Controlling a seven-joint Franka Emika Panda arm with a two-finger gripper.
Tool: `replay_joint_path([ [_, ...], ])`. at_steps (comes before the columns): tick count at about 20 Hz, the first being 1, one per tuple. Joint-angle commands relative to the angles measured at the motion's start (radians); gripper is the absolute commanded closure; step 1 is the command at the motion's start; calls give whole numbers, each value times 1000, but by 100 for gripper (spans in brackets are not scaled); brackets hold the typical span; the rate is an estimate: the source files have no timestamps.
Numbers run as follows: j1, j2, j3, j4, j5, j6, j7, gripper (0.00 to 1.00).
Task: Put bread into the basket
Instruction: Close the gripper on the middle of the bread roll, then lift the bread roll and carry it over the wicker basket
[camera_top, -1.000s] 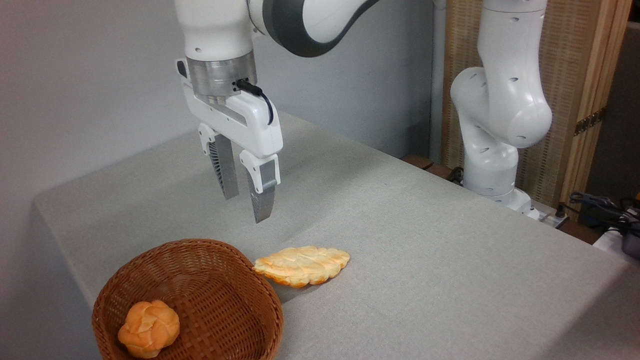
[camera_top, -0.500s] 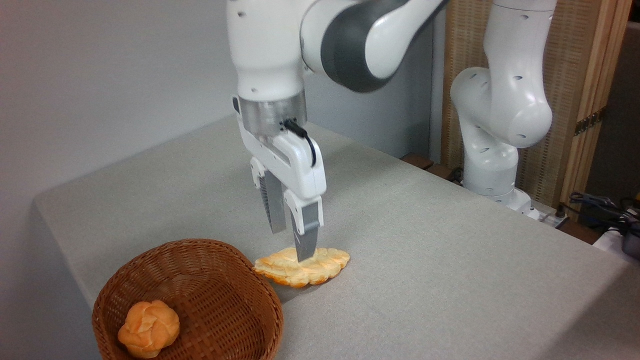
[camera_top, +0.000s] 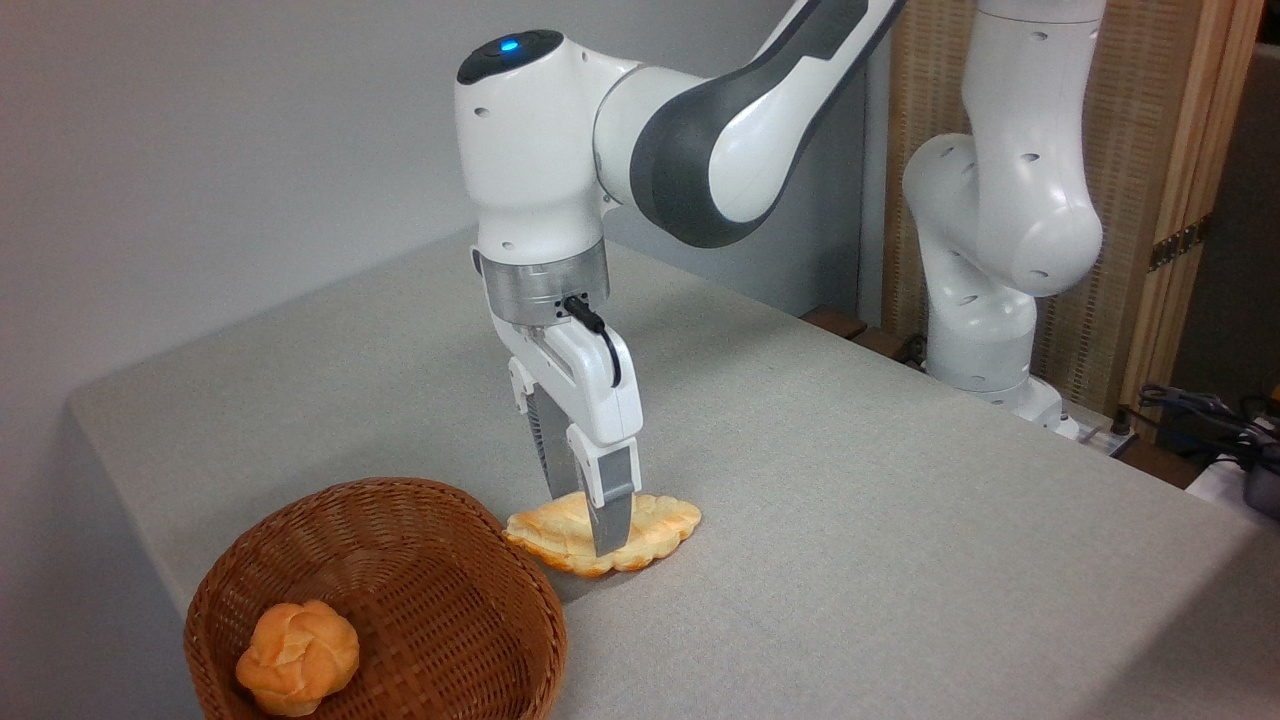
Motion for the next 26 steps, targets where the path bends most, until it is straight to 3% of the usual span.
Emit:
replay_joint_path([
  [1, -6, 12, 10, -4, 14, 34, 9, 0],
  [5, 1, 18, 12, -4, 21, 37, 16, 0],
  [6, 2, 18, 13, -4, 21, 37, 38, 7],
  [7, 2, 20, 15, -4, 21, 36, 62, 25],
  [8, 2, 20, 16, -4, 21, 36, 71, 35],
  [9, 2, 20, 16, -4, 21, 34, 75, 52],
  [10, 2, 20, 16, -4, 19, 33, 75, 60],
  [22, 1, 17, 16, -2, 19, 19, 75, 60],
  [26, 2, -14, 19, 39, 7, -45, 76, 60],
])
